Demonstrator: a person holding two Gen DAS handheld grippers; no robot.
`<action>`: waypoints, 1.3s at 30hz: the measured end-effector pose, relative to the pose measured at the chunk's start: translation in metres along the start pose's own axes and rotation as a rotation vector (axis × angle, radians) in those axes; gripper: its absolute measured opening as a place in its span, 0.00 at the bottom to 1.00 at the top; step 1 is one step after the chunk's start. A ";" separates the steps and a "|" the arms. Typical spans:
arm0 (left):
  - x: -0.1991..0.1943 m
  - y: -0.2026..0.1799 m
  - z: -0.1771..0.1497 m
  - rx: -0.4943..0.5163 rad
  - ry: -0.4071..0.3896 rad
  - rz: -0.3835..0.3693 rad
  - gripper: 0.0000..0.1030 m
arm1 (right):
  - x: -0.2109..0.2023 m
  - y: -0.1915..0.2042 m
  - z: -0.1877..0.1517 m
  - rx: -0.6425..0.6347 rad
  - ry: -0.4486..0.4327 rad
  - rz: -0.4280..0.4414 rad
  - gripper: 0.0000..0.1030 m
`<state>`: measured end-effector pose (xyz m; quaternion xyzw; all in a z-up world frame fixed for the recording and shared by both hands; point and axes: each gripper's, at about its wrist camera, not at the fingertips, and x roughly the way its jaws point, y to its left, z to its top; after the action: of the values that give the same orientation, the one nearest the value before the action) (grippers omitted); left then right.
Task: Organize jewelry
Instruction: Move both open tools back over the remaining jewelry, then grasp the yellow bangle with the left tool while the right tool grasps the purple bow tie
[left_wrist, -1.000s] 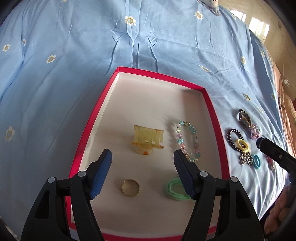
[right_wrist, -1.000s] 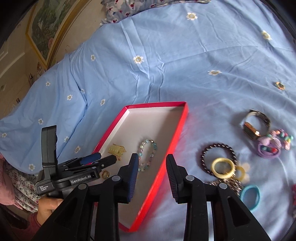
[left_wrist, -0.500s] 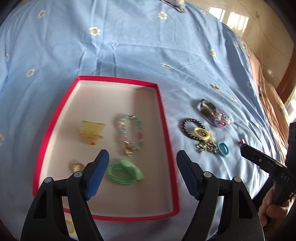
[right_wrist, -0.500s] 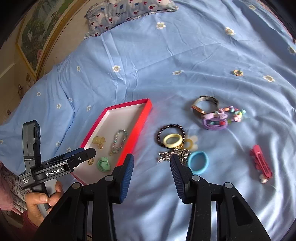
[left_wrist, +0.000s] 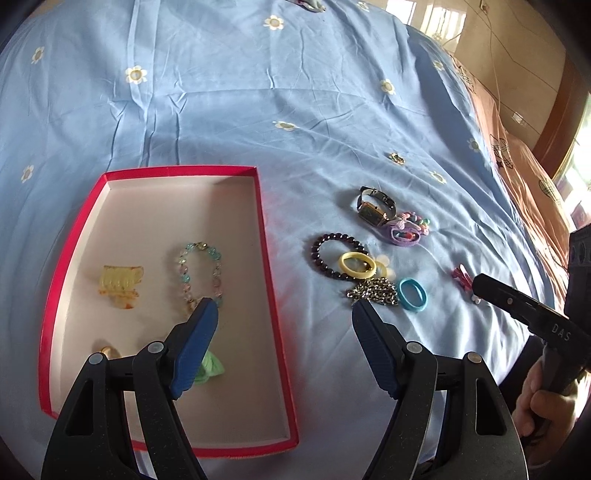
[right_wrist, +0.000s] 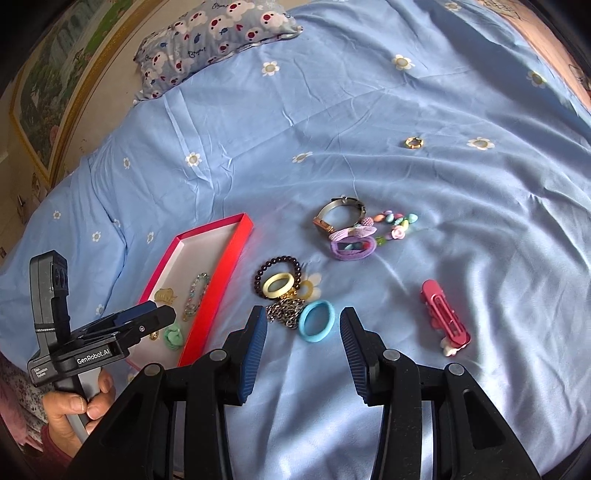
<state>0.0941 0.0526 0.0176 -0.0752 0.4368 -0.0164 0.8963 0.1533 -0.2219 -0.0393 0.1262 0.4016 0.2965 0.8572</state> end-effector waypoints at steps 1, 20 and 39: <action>0.002 -0.003 0.002 0.009 0.002 0.000 0.73 | 0.000 -0.001 0.002 -0.002 -0.002 -0.003 0.42; 0.042 -0.033 0.027 0.126 0.046 -0.059 0.72 | 0.026 -0.019 0.038 -0.041 0.007 -0.040 0.42; 0.111 -0.062 0.036 0.224 0.181 -0.091 0.48 | 0.099 -0.035 0.059 -0.146 0.137 -0.138 0.37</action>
<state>0.1933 -0.0148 -0.0380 0.0075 0.5074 -0.1125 0.8543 0.2627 -0.1879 -0.0781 0.0151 0.4443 0.2731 0.8531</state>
